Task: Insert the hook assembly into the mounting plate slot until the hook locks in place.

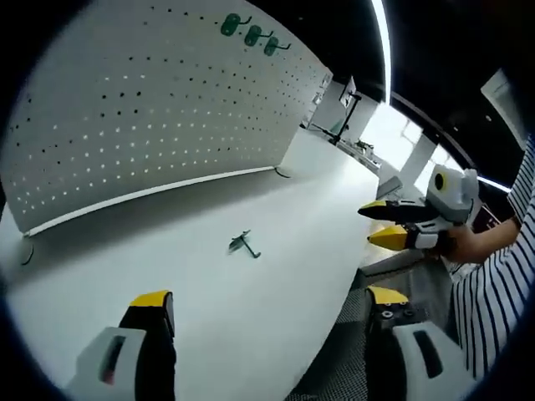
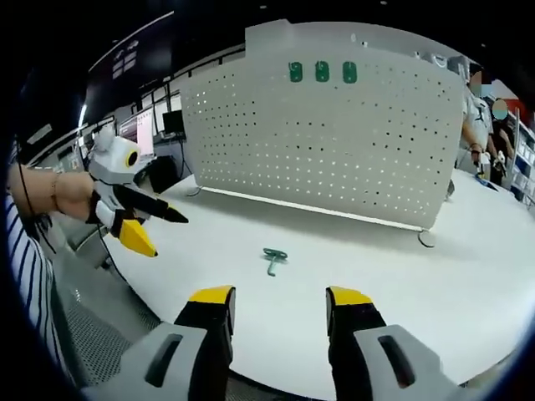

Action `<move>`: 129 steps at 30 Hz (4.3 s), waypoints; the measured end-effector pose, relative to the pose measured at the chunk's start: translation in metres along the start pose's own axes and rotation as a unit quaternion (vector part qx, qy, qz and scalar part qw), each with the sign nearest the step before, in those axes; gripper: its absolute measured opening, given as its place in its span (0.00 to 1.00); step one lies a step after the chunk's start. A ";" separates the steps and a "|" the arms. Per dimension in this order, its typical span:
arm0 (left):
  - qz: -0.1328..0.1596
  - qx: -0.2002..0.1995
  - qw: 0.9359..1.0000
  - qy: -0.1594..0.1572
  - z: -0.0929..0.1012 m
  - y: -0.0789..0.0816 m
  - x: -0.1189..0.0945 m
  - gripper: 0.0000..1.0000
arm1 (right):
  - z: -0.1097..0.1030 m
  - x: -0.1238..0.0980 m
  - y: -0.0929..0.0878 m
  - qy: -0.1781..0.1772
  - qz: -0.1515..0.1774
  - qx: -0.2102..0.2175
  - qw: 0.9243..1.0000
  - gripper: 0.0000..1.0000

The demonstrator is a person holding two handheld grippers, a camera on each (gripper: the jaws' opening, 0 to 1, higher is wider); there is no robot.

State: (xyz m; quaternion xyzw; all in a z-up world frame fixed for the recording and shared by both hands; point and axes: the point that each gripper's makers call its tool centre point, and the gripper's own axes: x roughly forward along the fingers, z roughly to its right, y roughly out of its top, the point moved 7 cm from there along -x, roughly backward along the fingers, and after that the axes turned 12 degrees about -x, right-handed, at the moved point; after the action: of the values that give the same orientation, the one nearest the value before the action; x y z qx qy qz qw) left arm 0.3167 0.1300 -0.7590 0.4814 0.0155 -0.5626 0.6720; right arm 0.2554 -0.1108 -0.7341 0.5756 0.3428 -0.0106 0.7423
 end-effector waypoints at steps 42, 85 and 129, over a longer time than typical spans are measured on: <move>-0.046 0.056 0.997 -0.016 -0.029 0.025 0.124 0.67 | 0.033 -0.007 -0.007 -0.059 0.017 0.117 0.991 0.33; -0.097 0.203 0.974 0.013 -0.035 0.038 0.142 0.12 | 0.037 -0.005 -0.015 -0.056 -0.001 0.151 0.987 0.32; -0.026 0.147 0.988 0.045 -0.035 0.071 0.119 0.01 | 0.039 -0.006 -0.013 -0.061 0.005 0.155 0.986 0.30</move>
State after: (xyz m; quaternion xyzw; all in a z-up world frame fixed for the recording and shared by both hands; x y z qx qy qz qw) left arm 0.4339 0.0584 -0.8002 0.5993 -0.0250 -0.5537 0.5776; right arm 0.2650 -0.1512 -0.7384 0.6837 0.2881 -0.0948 0.6638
